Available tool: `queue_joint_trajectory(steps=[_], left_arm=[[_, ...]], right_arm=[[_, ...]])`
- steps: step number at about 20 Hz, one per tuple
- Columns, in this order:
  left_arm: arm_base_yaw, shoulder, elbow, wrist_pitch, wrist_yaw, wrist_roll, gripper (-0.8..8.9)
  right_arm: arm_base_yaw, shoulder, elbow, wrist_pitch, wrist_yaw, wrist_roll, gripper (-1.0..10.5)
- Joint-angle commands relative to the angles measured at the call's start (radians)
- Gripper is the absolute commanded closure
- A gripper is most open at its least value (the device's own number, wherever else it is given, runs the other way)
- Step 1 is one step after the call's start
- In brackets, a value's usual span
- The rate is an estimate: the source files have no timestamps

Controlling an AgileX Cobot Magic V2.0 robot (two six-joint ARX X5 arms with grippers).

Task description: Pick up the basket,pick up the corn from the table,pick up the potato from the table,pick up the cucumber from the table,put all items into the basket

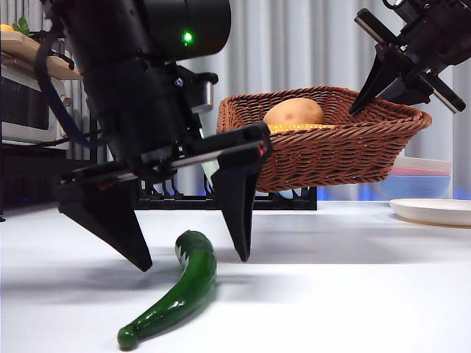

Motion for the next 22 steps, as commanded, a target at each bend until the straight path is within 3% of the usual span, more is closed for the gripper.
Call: queue_joint_trajectory(steps=[1, 4, 6, 10, 12, 15, 17, 19, 22], left_arm=[[0.005, 0.022, -0.005, 0.026, -0.003, 0.024, 4.55], [0.006, 0.034, -0.005, 0.032, -0.003, 0.042, 6.51], [0.006, 0.034, -0.005, 0.031, -0.007, 0.058, 8.35], [0.002, 0.031, -0.005, 0.020, -0.005, 0.080, 8.22], [-0.015, -0.016, -0.005, -0.067, 0.021, 0.091, 8.22], [-0.088, -0.208, -0.004, -0.245, 0.050, 0.105, 8.22], [-0.147, -0.371, 0.017, -0.253, 0.045, 0.079, 8.22], [-0.173, -0.483, 0.097, -0.187, -0.016, 0.074, 8.22], [-0.115, -0.458, 0.280, -0.158, -0.207, 0.212, 8.22]], right_arm=[[-0.001, -0.001, 0.013, 0.020, -0.013, 0.017, 9.6], [-0.002, -0.001, 0.014, 0.020, -0.013, 0.017, 9.6], [-0.002, -0.001, 0.014, 0.020, -0.013, 0.017, 9.6], [-0.002, -0.001, 0.014, 0.020, -0.013, 0.017, 9.6], [-0.001, -0.001, 0.014, 0.020, -0.013, 0.017, 9.6], [-0.001, -0.001, 0.014, 0.021, -0.012, 0.015, 9.6], [-0.001, -0.001, 0.014, 0.021, -0.012, 0.015, 9.6], [0.004, -0.001, 0.014, 0.021, -0.013, 0.016, 9.6], [0.034, -0.001, 0.014, 0.018, -0.013, 0.017, 9.6]])
